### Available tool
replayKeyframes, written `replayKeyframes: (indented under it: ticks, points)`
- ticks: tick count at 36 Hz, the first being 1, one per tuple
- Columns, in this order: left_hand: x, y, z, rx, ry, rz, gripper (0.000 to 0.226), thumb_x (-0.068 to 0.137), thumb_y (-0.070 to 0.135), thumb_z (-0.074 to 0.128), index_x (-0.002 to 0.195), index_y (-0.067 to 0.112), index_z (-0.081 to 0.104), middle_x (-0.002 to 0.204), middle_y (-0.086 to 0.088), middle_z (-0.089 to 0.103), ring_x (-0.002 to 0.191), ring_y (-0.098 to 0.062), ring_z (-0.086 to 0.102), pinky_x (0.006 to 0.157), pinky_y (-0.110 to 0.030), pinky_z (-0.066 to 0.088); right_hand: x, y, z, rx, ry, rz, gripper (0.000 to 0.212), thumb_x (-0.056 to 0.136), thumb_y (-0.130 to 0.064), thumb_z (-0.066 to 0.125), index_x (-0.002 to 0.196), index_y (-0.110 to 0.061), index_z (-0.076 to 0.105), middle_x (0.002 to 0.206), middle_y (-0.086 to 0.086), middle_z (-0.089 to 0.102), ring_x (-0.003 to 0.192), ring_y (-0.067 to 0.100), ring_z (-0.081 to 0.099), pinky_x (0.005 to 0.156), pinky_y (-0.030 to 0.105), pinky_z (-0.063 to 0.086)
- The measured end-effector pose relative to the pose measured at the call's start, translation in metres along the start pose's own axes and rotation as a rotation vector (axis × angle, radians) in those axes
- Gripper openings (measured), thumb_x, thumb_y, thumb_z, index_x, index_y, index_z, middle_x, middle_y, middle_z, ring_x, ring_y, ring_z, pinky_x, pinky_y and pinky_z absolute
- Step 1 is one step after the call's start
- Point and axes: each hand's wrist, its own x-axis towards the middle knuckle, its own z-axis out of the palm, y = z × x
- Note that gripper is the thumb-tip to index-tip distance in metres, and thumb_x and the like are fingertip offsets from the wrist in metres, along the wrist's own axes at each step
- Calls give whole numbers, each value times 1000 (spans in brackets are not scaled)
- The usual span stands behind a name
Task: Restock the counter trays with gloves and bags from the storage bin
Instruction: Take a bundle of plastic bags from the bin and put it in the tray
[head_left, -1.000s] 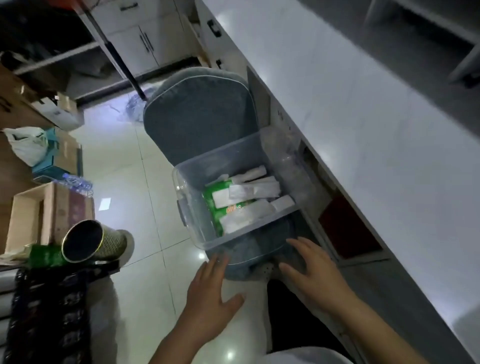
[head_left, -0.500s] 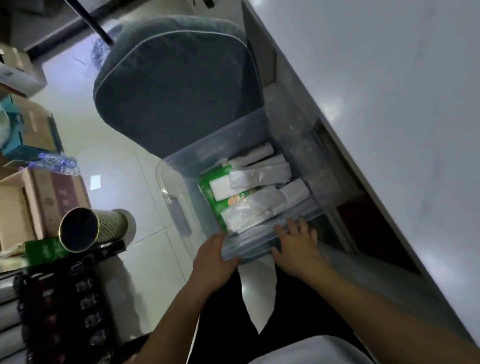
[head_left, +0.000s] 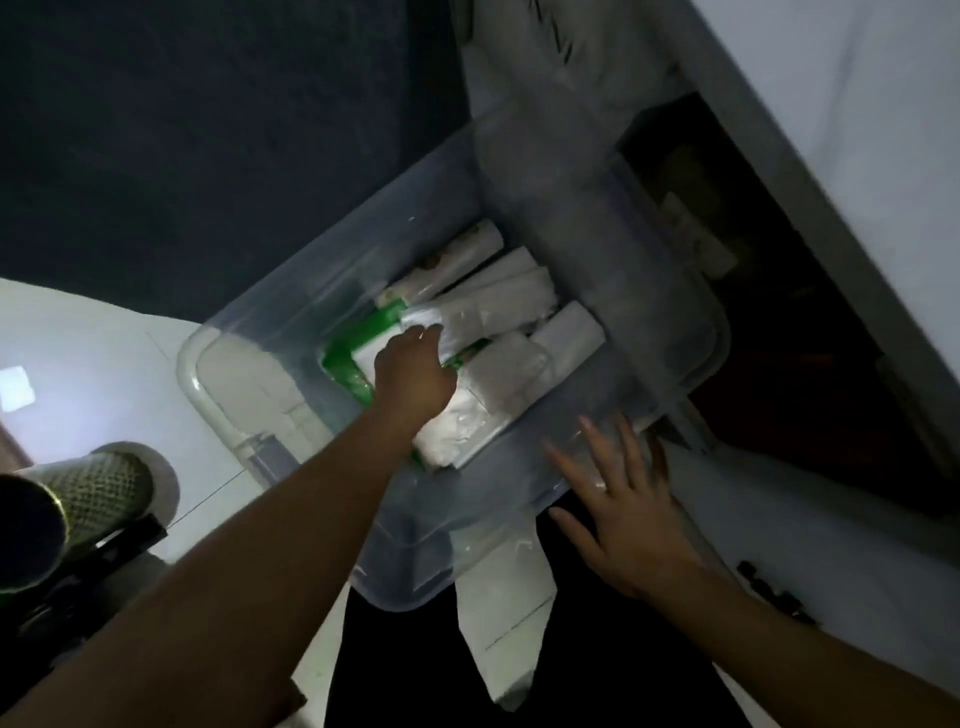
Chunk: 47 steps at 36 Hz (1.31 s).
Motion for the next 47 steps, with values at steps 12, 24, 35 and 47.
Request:
replayKeyframes:
  ticks: [12, 24, 35, 47]
  points:
    - [84, 25, 12, 371, 50, 176, 59, 82, 18, 63, 138, 12, 45, 130, -17, 56, 118, -39, 52, 94, -42, 40, 2, -6, 27, 189, 196, 58, 62, 94, -58, 41, 151, -37, 30, 164, 5, 17, 150, 39, 6, 104, 68, 30]
    - [79, 23, 20, 167, -1, 71, 40, 87, 1, 49, 126, 11, 56, 127, -19, 56, 113, -40, 59, 85, -43, 50, 0, -8, 18, 171, 153, 71, 60, 94, -59, 39, 150, -38, 33, 164, 2, 18, 151, 36, 8, 106, 66, 29]
    - [-32, -28, -14, -622, 31, -274, 26, 78, 5, 74, 102, 8, 65, 99, -12, 70, 92, -33, 66, 77, -38, 53, 41, -67, -61, 354, 109, 234, 47, 82, -36, 61, 125, -19, 64, 137, 9, 56, 134, 33, 43, 109, 57, 31]
    - [-123, -51, -33, -1293, 133, -477, 35, 75, 2, 79, 106, 17, 71, 99, -2, 78, 90, -23, 75, 78, -41, 60, 189, -83, 11, 1289, -235, 1255, 60, 91, -17, 62, 145, -6, 38, 143, 14, 48, 120, 28, 53, 102, 39, 46]
